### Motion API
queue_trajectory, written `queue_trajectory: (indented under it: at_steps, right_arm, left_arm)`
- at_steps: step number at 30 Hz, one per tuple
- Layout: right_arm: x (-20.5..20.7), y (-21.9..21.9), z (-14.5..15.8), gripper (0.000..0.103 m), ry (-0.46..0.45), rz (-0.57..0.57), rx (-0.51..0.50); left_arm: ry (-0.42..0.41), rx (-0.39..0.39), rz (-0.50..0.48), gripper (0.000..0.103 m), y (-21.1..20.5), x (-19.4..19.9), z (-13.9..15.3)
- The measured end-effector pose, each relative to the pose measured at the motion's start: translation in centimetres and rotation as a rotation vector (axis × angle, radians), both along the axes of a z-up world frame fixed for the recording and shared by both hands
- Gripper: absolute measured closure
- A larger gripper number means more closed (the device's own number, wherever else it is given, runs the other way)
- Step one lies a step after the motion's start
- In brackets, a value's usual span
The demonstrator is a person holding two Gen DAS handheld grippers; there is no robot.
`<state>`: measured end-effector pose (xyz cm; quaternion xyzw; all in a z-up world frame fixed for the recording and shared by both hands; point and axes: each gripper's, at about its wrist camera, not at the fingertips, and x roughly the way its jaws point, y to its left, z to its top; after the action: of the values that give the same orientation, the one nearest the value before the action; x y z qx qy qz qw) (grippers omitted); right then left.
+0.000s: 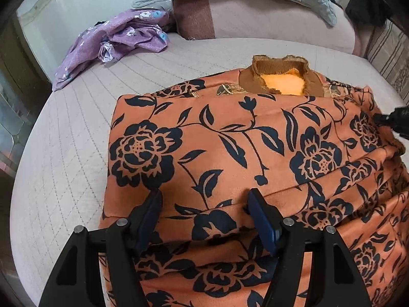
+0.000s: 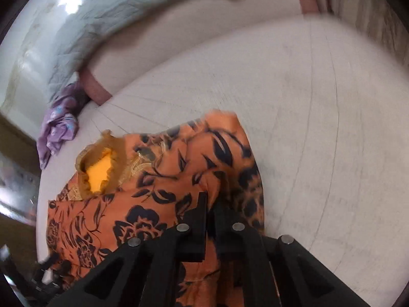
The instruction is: Fold small clothes
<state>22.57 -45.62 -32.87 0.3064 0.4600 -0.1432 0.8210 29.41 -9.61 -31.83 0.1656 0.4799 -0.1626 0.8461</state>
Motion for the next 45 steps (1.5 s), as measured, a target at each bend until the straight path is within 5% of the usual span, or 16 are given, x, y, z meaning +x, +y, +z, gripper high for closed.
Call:
queue_trajectory:
  at_steps: [7, 10, 13, 16, 23, 26, 28, 32, 38, 42, 45]
  right_arm:
    - [-3.4, -1.6, 6.0, 0.095, -0.169, -0.072, -0.091]
    - [-3.7, -1.1, 6.0, 0.095, -0.204, 0.016, -0.018]
    - [-2.7, 1.3, 4.4, 0.095, -0.130, 0.159, 0.087]
    - [-1.5, 3.9, 0.2, 0.095, 0.133, 0.266, 0.131]
    - [-1.7, 6.0, 3.1, 0.095, -0.029, 0.328, 0.074]
    - [0.0, 9.1, 0.9, 0.094, 0.033, 0.433, 0.151]
    - [0.6, 10.9, -0.4, 0.095, 0.093, 0.478, 0.093]
    - [0.3, 11.0, 2.3, 0.095, -0.027, 0.489, 0.060]
    - [-2.0, 10.5, 6.6, 0.095, -0.252, 0.440, -0.038]
    - [-2.5, 11.2, 7.6, 0.095, -0.301, 0.417, -0.090]
    - [-1.8, 11.4, 7.2, 0.095, -0.254, 0.414, -0.086]
  left_arm:
    - [-0.053, -0.082, 0.080, 0.033, 2.6, 0.8, 2.8]
    - [-0.029, -0.078, 0.139, 0.033, 3.7, 1.9, 2.3]
    - [-0.014, -0.005, 0.178, 0.032, 4.0, 2.4, 1.1]
    - [-0.006, 0.054, 0.171, 0.031, 3.5, 2.1, 0.1]
    - [-0.043, -0.021, 0.177, 0.028, 3.3, 1.7, 1.9]
    - [-0.035, 0.041, 0.156, 0.026, 2.3, 1.8, 0.8]
    - [-0.063, 0.095, 0.137, 0.026, 1.5, 1.6, 0.5]
    - [-0.136, 0.000, 0.106, 0.026, 1.3, 0.4, 3.3]
    - [-0.316, 0.006, 0.047, 0.025, 0.1, -2.6, 6.7]
    - [-0.354, 0.026, 0.043, 0.019, -0.1, -3.5, 7.5]
    - [-0.403, 0.053, 0.055, 0.015, -0.1, -4.1, 7.9]
